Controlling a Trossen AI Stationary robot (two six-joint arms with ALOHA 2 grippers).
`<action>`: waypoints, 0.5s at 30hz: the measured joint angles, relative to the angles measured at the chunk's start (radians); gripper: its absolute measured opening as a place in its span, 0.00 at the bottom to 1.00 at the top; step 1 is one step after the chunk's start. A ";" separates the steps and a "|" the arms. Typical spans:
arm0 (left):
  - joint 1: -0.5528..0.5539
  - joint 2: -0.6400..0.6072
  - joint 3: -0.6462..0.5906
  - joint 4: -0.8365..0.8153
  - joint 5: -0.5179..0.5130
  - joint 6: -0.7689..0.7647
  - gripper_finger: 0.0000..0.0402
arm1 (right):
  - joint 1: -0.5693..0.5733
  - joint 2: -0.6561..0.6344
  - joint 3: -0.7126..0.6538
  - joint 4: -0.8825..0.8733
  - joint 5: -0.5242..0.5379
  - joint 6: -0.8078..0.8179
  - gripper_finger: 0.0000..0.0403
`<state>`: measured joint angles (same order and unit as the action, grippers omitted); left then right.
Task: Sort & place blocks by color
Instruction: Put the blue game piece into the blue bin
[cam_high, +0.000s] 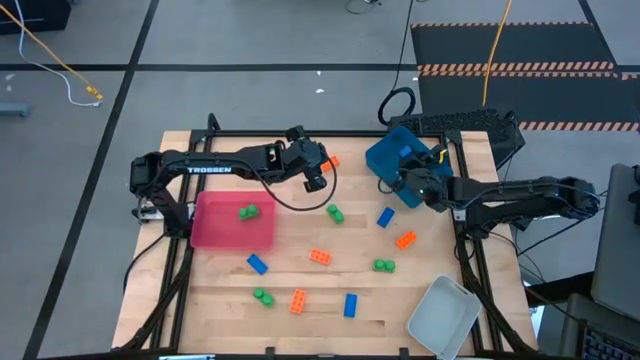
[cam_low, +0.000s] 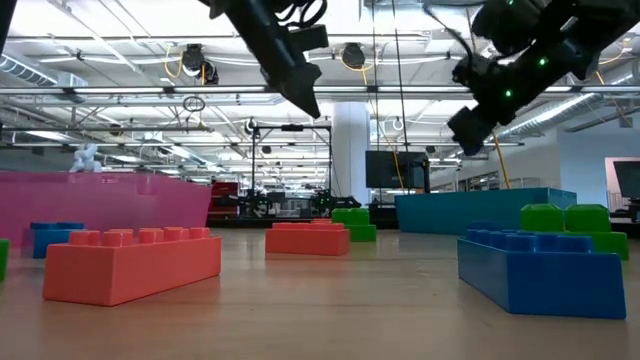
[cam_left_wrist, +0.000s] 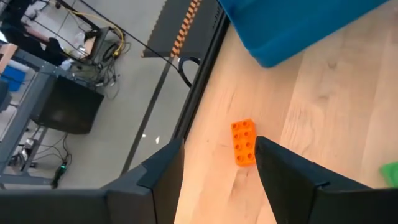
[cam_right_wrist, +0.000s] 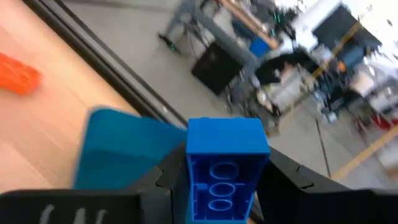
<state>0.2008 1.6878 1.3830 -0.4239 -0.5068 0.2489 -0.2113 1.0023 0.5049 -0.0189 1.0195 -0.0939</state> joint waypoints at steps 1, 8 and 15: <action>0.000 0.000 0.000 0.003 0.001 0.000 0.48 | -0.014 0.000 0.000 -0.028 0.000 0.024 0.32; 0.000 0.000 0.000 -0.015 0.016 -0.016 0.47 | -0.104 0.000 0.000 -0.076 -0.053 0.087 0.32; 0.000 0.000 0.000 -0.022 0.017 -0.026 0.48 | -0.135 0.000 0.000 -0.075 -0.122 0.162 0.53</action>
<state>0.2005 1.6878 1.3830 -0.4458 -0.4898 0.2230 -0.3467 1.0027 0.5049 -0.0944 0.8974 0.0681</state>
